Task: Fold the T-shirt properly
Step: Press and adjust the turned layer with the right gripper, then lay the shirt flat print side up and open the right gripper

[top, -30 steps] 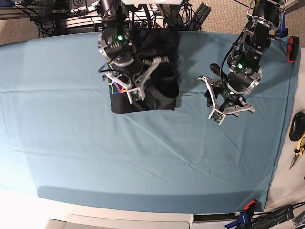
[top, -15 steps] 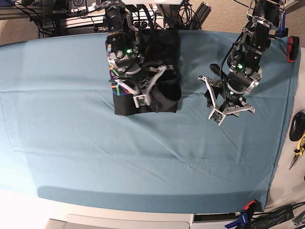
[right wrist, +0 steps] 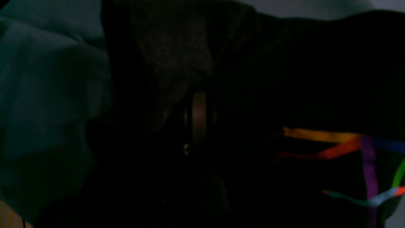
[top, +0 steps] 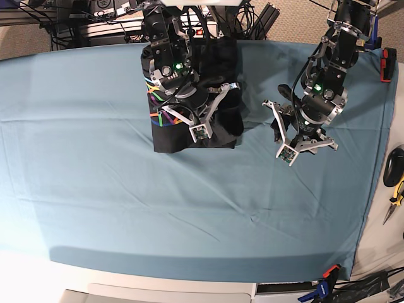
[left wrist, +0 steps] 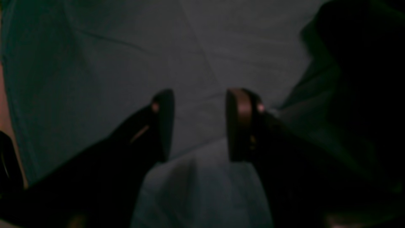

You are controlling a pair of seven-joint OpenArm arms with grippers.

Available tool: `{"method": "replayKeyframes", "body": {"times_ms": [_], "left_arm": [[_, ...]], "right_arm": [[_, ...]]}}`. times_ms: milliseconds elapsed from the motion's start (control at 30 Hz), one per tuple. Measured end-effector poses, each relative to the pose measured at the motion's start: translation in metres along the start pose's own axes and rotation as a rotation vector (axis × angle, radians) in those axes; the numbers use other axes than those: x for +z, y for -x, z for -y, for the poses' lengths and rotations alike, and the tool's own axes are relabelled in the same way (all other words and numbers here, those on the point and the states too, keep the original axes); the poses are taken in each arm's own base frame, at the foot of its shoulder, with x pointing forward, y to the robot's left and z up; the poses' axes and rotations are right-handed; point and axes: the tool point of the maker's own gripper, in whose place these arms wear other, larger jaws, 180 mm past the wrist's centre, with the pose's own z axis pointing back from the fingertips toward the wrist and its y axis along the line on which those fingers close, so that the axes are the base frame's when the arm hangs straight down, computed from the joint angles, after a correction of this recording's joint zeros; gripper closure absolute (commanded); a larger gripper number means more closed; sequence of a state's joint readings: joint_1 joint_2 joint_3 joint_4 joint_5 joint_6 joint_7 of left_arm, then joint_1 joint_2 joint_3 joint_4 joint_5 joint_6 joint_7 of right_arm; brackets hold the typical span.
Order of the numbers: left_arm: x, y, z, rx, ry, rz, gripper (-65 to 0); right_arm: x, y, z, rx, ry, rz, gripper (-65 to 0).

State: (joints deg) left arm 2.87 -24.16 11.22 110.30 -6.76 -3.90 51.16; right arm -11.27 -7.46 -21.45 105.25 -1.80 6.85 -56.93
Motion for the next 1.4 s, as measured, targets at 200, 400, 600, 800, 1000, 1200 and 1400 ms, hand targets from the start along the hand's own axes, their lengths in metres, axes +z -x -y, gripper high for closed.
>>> {"method": "replayKeyframes", "body": {"times_ms": [200,400,600,800,1000,1200,1400], "left_arm": [[0.000,0.000,0.000,0.000,0.000,0.000,-27.9],[0.000,0.000,0.000,0.000,0.000,0.000,-27.9],[0.000,0.000,0.001,0.005,0.006,0.002,-27.9],[0.000,-0.001,0.004,0.015,0.020,0.004,-27.9],[0.000,-0.001,0.003,0.015,0.019,0.006,-27.9],[0.000,-0.001,0.004,0.016,0.020,0.006,-27.9],[0.000,0.000,0.004,0.012,0.023,0.005,-27.9]], "right_arm": [[0.001,-0.004,0.000,0.000,-0.002,0.016,0.0],[0.001,-0.028,0.006,0.021,0.015,0.085,0.0],[0.002,-0.031,-0.005,0.027,-0.041,0.109,0.0],[0.002,-0.039,-0.011,0.062,-0.072,0.159,0.0],[-0.022,-0.044,-0.017,0.123,-0.126,0.163,0.0],[-0.009,-0.064,-0.040,0.123,-0.289,0.156,0.0],[0.069,-0.103,-0.041,0.160,-0.235,0.377,0.0]]}}
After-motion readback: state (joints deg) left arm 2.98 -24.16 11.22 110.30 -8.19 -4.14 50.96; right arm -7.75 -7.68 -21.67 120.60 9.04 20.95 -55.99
